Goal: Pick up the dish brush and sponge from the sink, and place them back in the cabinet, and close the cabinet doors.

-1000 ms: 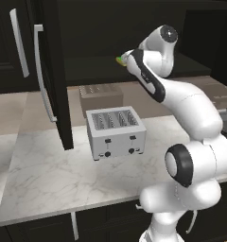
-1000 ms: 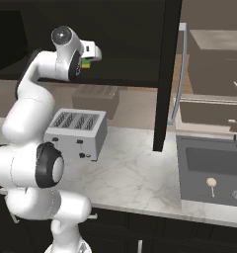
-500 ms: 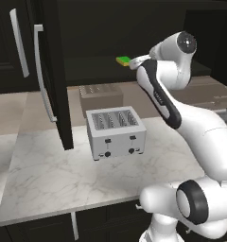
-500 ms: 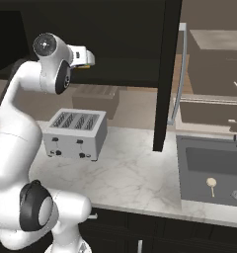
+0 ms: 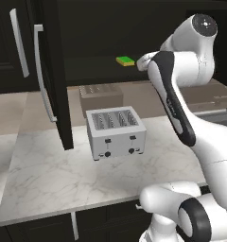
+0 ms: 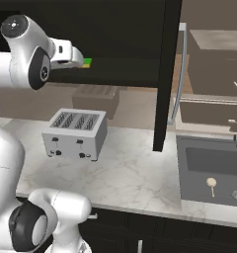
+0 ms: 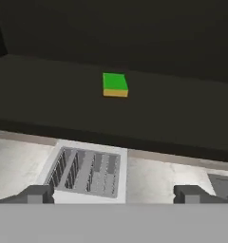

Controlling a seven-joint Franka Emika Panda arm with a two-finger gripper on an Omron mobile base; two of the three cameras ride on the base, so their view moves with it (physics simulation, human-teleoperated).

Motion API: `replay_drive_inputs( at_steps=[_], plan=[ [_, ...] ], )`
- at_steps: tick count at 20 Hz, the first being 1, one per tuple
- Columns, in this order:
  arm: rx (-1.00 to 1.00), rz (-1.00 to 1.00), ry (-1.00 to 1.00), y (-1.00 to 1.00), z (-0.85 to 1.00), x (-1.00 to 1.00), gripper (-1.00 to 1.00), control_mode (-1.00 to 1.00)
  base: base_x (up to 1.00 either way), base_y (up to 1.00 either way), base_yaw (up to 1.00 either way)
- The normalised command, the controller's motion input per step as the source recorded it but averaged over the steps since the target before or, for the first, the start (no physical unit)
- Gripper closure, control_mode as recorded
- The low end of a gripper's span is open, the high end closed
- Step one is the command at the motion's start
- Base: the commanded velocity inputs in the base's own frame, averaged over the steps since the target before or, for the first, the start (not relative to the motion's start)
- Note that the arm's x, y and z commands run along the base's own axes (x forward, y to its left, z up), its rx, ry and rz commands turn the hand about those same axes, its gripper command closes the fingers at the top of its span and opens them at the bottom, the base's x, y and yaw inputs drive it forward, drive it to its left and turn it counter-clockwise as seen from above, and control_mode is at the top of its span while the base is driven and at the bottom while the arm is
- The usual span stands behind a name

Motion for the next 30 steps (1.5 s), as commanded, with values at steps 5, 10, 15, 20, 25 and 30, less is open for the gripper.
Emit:
replay_drive_inputs(
  at_steps=[5, 10, 15, 20, 25, 30],
  plan=[
    [0.03, -0.05, 0.19, -0.02, 0.00, -1.00, -1.00, -1.00, 0.00, 0.00, 0.00],
    [0.04, -0.03, 0.17, -0.03, -0.04, -1.00, -1.00, -1.00, 0.00, 0.00, 0.00],
    [0.01, 0.00, 0.12, -0.09, -0.07, -0.93, -1.00, -1.00, 0.00, 0.00, 0.00],
    [0.00, 0.00, 0.05, 0.00, -0.32, -0.60, -1.00, -1.00, 0.00, 0.00, 0.00],
    [-0.01, 0.00, 0.00, 0.00, -0.49, -0.28, -1.00, -1.00, 0.00, 0.00, 0.00],
    [0.00, 0.00, 0.00, 0.00, -0.33, 0.00, -1.00, -1.00, 0.00, 0.00, 0.00]
  ],
)
